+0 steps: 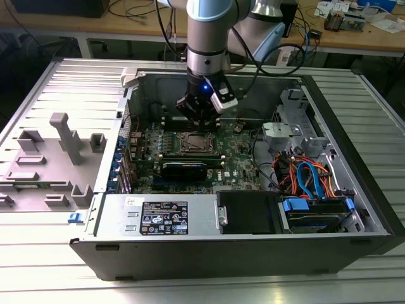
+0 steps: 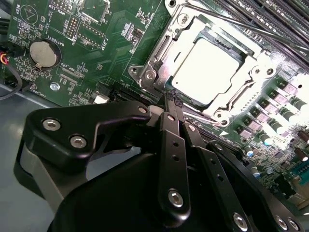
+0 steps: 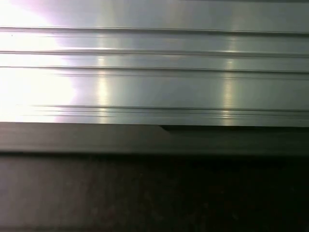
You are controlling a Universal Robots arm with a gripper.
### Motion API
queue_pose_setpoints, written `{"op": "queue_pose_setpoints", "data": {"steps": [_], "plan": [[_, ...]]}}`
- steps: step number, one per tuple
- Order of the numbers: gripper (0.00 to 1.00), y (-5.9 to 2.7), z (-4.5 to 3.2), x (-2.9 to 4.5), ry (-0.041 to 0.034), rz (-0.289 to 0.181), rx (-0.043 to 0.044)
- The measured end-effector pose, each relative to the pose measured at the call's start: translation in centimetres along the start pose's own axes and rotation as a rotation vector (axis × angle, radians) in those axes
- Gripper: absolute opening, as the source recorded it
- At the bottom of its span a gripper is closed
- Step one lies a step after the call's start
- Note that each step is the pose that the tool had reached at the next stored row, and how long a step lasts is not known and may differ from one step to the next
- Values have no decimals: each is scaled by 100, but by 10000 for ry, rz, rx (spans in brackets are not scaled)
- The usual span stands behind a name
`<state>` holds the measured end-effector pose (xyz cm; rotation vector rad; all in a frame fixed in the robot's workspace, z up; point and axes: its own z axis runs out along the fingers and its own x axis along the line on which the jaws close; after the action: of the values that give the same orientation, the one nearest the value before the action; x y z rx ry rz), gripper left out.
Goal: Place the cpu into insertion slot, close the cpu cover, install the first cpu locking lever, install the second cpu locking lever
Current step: 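Install the first cpu locking lever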
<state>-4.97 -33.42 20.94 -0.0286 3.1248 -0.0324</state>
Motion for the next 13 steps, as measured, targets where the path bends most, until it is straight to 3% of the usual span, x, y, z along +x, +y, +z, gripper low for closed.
{"op": "queue_pose_setpoints", "data": {"steps": [13], "plan": [[11, 2, 16, -14, -1, 1, -1]]}}
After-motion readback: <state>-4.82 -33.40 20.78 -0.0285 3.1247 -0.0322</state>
